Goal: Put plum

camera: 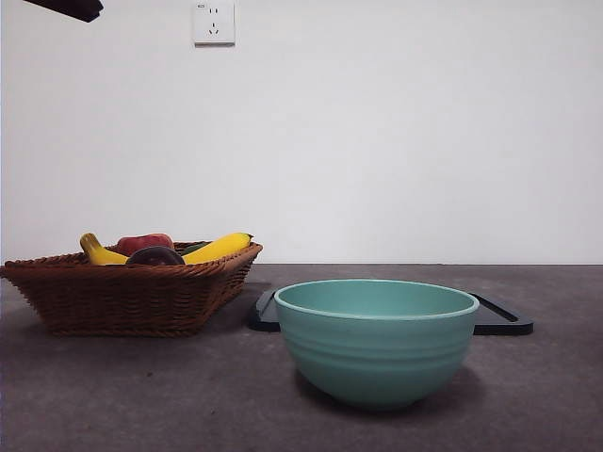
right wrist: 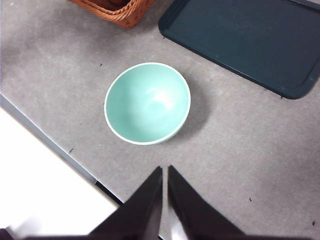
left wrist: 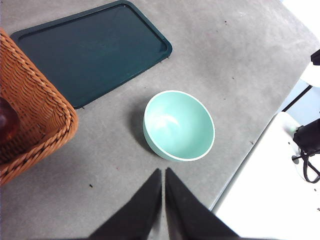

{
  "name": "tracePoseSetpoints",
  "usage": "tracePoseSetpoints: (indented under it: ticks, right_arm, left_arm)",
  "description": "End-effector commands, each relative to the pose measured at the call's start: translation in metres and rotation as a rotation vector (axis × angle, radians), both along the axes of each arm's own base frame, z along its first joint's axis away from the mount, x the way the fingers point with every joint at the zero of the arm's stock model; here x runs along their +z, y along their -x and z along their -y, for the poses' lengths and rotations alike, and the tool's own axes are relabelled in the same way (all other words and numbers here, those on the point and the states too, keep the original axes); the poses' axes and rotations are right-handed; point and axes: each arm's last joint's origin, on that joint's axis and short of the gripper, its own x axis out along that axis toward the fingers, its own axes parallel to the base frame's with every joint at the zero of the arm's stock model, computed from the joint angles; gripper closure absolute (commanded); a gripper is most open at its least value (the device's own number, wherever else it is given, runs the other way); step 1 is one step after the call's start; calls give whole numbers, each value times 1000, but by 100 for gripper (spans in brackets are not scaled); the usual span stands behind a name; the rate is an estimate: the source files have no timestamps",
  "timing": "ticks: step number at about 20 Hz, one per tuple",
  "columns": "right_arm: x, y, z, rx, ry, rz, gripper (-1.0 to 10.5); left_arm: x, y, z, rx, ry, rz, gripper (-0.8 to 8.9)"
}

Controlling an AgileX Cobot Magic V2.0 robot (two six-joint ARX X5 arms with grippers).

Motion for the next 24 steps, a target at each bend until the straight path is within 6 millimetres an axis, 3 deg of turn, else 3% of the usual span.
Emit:
tracePoseSetpoints:
  ticks: [1,15,18,21,24]
  right_arm:
    - [5,0,-1,10,-9,18,941]
    - [5,0,-1,10,-9,18,941]
    - [5,0,-1,10,-9,18,941]
    - [5,0,-1,10,-9,18,941]
    - [5,-1,-1,10,-9,19,941]
  left_arm:
    - [6,-1,1,-9,13,24,806]
    - [10,-2,0,-4,21,77,806]
    - [31,-5,-9,108,54,317,806]
    - [53,5,-31,308,71,597,806]
    - [55,23,-54,558,26,826,806]
